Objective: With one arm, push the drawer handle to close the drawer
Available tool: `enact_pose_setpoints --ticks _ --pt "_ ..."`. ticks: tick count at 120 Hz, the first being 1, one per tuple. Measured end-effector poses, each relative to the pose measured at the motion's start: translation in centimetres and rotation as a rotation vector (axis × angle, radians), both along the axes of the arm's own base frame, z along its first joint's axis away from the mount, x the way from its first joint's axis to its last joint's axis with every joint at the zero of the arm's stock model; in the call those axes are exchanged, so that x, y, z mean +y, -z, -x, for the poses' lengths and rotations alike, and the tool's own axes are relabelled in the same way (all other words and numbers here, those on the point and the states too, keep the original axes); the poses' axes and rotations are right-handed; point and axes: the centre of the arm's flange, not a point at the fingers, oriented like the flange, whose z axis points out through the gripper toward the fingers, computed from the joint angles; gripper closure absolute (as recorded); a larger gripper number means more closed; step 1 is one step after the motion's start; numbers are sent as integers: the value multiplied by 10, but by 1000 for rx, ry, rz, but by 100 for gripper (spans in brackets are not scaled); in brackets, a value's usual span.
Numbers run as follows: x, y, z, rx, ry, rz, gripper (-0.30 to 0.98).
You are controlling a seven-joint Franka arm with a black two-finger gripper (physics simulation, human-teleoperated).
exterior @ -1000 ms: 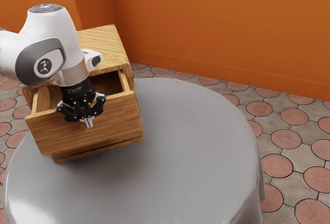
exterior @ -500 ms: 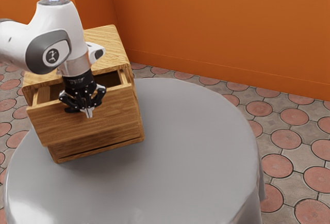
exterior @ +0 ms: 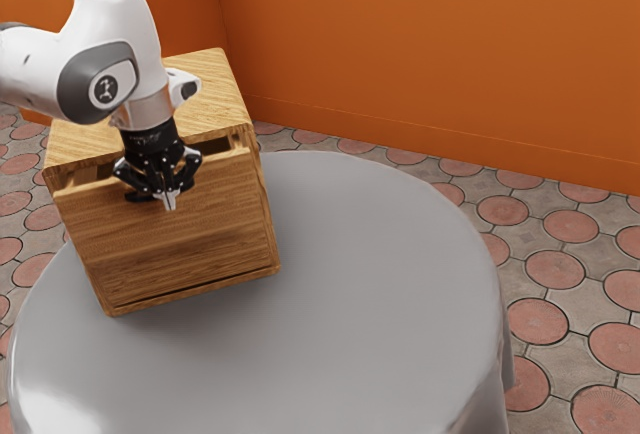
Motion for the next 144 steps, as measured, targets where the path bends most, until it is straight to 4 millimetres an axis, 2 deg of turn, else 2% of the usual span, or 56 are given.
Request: enact_pose_setpoints --ticks 17,66,100,120,144 --pt "9 -3 -8 4 -1 4 78" --pt "30 -4 -12 12 4 -31 78" --pt "43 -1 -27 17 11 -32 79" --pt "47 2 -30 22 19 -43 79" --pt "43 1 -33 17 35 -46 79"
